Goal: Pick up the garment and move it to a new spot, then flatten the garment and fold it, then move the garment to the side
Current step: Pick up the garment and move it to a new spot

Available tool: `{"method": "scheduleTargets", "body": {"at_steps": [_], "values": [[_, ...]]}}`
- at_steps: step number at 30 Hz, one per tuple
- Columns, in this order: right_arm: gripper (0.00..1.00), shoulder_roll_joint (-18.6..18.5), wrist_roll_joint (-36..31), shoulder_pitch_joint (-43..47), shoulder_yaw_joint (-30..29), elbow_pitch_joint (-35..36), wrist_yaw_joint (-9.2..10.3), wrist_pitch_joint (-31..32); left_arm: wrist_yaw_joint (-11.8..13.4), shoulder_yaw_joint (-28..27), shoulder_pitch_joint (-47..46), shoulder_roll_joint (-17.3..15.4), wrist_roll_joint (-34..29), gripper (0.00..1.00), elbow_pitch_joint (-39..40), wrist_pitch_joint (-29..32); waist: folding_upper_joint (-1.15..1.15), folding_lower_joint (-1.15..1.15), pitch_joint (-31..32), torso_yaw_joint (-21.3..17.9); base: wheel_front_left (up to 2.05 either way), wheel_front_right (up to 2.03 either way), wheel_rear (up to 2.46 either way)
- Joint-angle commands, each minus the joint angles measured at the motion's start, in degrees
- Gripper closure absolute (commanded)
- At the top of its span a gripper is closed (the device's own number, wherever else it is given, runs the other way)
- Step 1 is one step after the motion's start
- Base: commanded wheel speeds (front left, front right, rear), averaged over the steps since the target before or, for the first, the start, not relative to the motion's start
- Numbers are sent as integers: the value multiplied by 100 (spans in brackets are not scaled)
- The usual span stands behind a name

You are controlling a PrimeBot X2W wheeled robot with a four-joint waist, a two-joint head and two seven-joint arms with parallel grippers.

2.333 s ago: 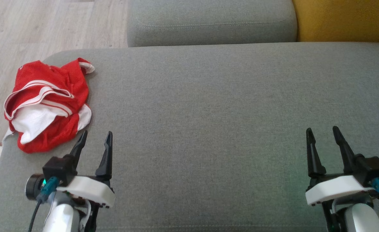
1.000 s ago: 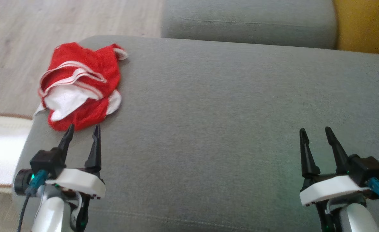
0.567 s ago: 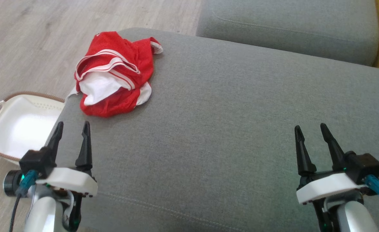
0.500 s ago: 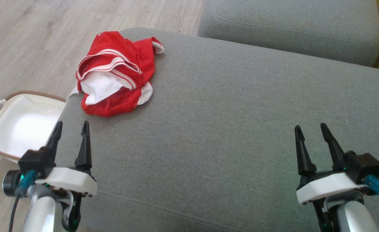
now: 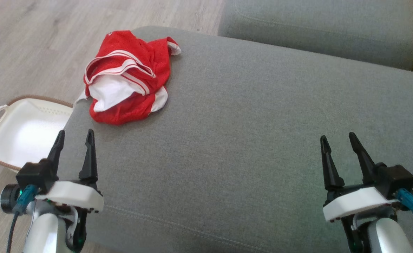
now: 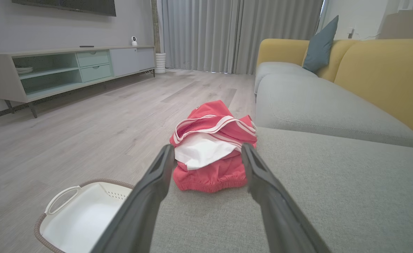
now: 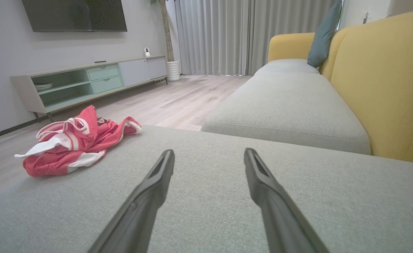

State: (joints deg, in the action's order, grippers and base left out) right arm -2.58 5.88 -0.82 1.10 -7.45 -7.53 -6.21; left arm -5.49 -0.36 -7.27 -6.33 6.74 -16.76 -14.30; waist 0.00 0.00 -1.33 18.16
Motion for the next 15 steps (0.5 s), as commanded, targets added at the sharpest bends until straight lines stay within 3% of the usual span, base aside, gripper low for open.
{"method": "scheduleTargets", "body": {"at_steps": [1,9,15], "values": [[0,-30,-37,-267,149,243,4,22,33,-188,-319,-63,14,0,191,-70,0,0,-90,-40,0,0,0],[0,-30,-219,-497,156,506,4,202,-80,-69,-998,-138,132,0,-15,-70,0,0,-744,-258,0,0,0],[0,-30,-426,-770,54,847,4,410,-169,49,-2186,-495,442,0,-619,120,0,0,-1579,-458,0,0,0]]}}
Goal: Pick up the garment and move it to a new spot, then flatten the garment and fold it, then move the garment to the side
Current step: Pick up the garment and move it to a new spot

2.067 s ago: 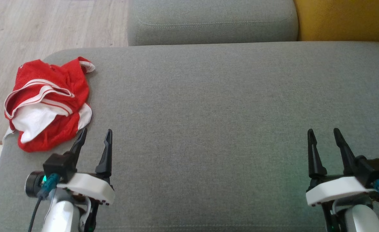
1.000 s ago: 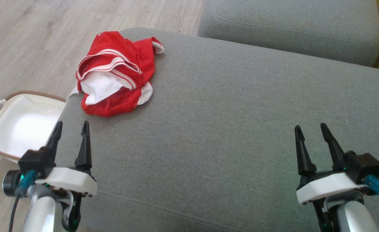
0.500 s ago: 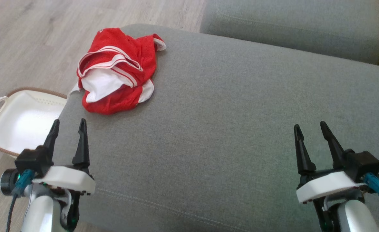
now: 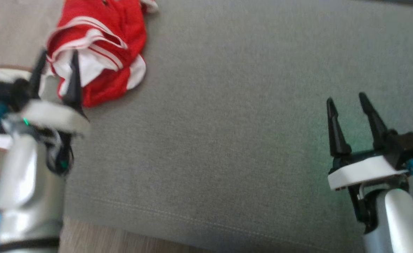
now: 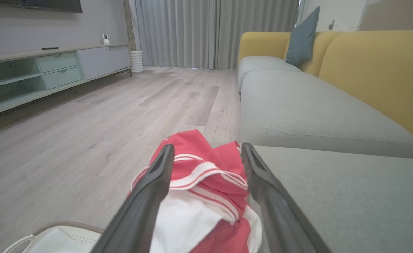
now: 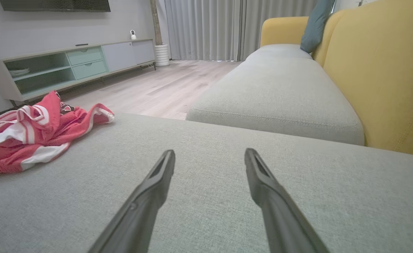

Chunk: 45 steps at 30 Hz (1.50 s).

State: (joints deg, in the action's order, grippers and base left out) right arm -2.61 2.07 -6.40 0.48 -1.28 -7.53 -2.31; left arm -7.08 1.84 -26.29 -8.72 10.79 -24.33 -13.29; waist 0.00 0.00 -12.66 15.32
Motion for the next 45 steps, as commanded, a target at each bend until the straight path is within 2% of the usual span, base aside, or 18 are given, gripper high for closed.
{"method": "scheduleTargets", "body": {"at_steps": [1,6,16,21,26,27,35,37,45], "values": [[0,-27,-82,-254,102,281,4,48,-17,-164,-501,-316,118,0,34,83,0,0,-568,-200,0,0,0],[0,-27,-180,-449,57,510,4,139,-36,-30,-1533,-733,582,0,-709,609,0,0,-1140,-341,0,0,0],[0,-27,-208,-634,145,593,4,152,-39,895,-2890,-1680,1817,0,-2155,1562,0,0,-1701,-657,0,0,0],[0,-27,-199,-620,128,611,4,154,-40,1406,-3229,-1917,2266,0,-2669,2319,0,0,-1787,-699,0,0,0],[0,-27,-165,-612,112,616,4,178,-40,1720,-3432,-1987,2603,0,-3140,3149,0,0,-1784,-695,0,0,0],[0,-27,-145,-615,104,627,4,190,-40,1802,-3506,-2017,2640,100,-3175,3153,0,0,-1773,-685,0,0,0],[0,-27,-77,-612,42,662,4,119,-40,1979,-3638,-2124,2413,100,-3146,1713,0,0,-1548,-615,0,0,0],[0,-27,-73,-602,34,657,4,115,-40,1976,-3656,-2130,2388,100,-3147,1526,0,0,-1493,-604,0,0,0],[0,-27,13,-464,-41,636,4,69,143,1989,-3678,-2134,2160,100,-2965,265,0,0,-863,-540,0,0,0]]}}
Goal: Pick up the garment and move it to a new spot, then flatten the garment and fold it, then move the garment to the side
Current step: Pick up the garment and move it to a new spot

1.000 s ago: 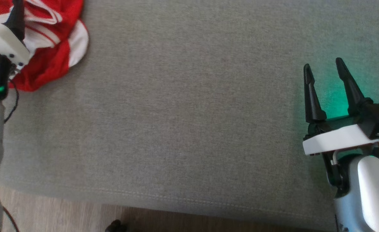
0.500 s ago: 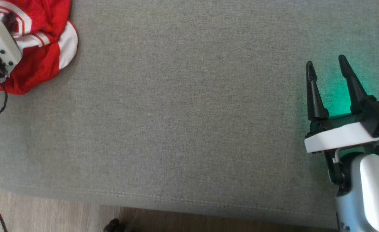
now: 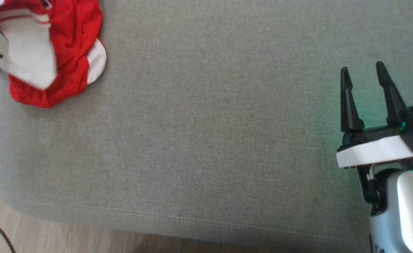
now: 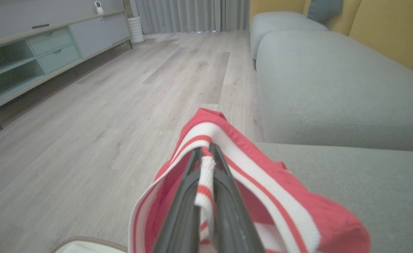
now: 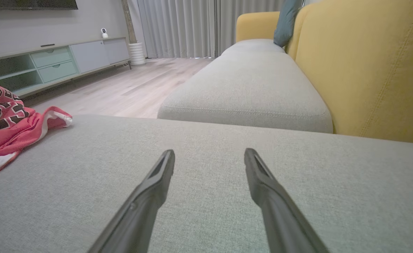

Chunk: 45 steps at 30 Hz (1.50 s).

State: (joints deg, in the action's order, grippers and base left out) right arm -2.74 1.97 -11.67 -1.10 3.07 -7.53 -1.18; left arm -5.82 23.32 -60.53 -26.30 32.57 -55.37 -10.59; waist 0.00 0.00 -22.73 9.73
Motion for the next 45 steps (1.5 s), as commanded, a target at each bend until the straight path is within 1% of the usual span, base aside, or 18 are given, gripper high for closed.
{"method": "scheduleTargets", "body": {"at_steps": [1,7,13,16,20,24,26,29,31,33,35,36,39,45], "values": [[0,-14,38,90,115,202,4,-50,39,-160,-220,-375,-29,100,189,-83,0,0,232,12,0,0,0],[0,-14,176,282,103,201,4,-78,271,-178,177,-352,-114,100,840,-346,0,0,803,-54,0,0,0],[0,-14,293,563,136,256,4,-52,660,-129,1010,-388,-214,100,2127,-377,0,0,1310,-223,0,0,0],[0,-14,363,699,181,286,4,-24,933,-157,1601,-472,-175,100,2930,-289,0,0,1493,-380,0,0,0],[0,-14,424,834,209,316,4,-3,1397,-148,2489,-512,-133,100,4110,-69,0,0,1668,-593,0,0,0],[0,-14,459,906,238,364,4,37,1743,-60,3231,-424,-28,100,5105,182,0,0,1716,-805,0,0,0],[0,-14,464,918,237,406,4,58,1813,88,3463,-323,-24,100,5483,263,0,0,1700,-904,0,0,0],[0,-14,437,917,217,474,4,87,1833,386,3656,-80,4,100,5857,401,0,0,1648,-1080,0,0,0],[0,-14,426,898,188,526,4,103,1723,649,3643,133,19,100,6000,455,0,0,1563,-1184,0,0,0],[0,-14,437,861,176,563,4,103,1554,958,3563,364,7,100,6009,501,0,0,1453,-1305,0,0,0],[0,-14,464,807,164,585,4,81,1389,1237,3432,601,-13,100,5930,535,0,0,1322,-1427,0,0,0],[0,-14,464,807,164,585,4,81,1389,1237,3432,601,-13,100,5930,535,0,0,1322,-1427,0,0,0],[0,-14,512,723,149,621,4,28,1125,1562,3121,932,-59,100,5765,530,0,0,1090,-1602,0,0,0],[0,-14,592,533,230,636,4,-107,825,1943,2284,1555,-284,100,5265,464,0,0,578,-1997,0,0,0]]}}
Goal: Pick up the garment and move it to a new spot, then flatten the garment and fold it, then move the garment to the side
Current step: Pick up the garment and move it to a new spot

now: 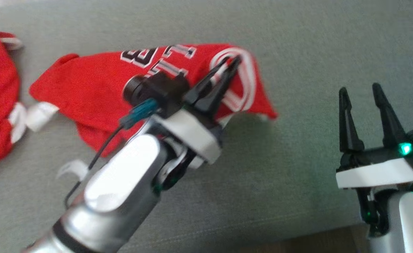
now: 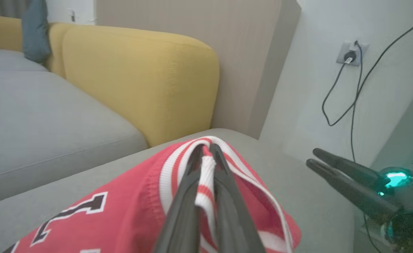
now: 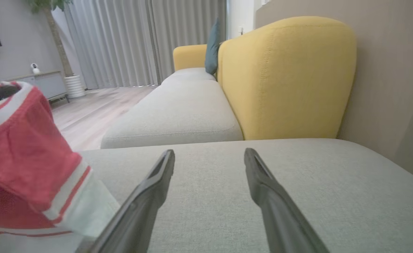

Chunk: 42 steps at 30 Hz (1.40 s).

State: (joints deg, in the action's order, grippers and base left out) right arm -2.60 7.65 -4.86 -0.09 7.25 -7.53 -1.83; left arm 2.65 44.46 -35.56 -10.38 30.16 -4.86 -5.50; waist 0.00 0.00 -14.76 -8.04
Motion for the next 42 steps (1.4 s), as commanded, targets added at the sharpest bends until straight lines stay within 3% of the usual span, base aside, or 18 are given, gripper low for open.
{"method": "scheduleTargets", "body": {"at_steps": [1,8,13,19,20,21,22,26,29,36,42], "values": [[0,-28,50,-174,150,211,4,-65,-58,-134,-357,67,-67,100,151,-51,0,0,-310,-295,0,0,0],[0,-28,182,-305,234,121,4,-282,-120,2,-1114,573,-112,100,-317,-164,0,0,-763,-718,0,0,0],[0,-28,252,-386,312,45,4,-421,-85,108,-1319,685,39,100,-1121,-96,0,0,-997,-887,0,0,0],[0,-28,323,-475,390,-97,4,-546,-224,192,-1578,724,199,100,-2270,-127,0,0,-1107,-923,0,0,0],[0,-28,326,-485,386,-122,4,-558,-270,198,-1614,728,250,85,-2415,-122,0,0,-1110,-907,0,0,0],[0,-28,325,-493,376,-148,4,-569,-325,214,-1649,732,297,35,-2538,-117,0,0,-1105,-881,0,0,0],[0,-28,320,-501,363,-173,4,-576,-384,227,-1686,735,336,0,-2621,-152,0,0,-1096,-852,0,0,0],[0,-28,264,-525,342,-283,4,-572,-461,274,-1706,740,353,0,-2785,-425,0,0,-971,-690,0,0,0],[0,-28,228,-523,324,-309,4,-558,-365,233,-1604,613,248,0,-2721,-684,0,0,-855,-527,0,0,0],[0,-28,60,-483,222,-291,4,-416,101,-275,-1021,-66,40,0,-2103,-934,0,0,-579,-56,0,0,0],[0,-28,-30,-464,162,-254,4,-288,559,-1388,-75,-649,-117,0,-1069,-948,0,0,-425,310,0,0,0]]}}
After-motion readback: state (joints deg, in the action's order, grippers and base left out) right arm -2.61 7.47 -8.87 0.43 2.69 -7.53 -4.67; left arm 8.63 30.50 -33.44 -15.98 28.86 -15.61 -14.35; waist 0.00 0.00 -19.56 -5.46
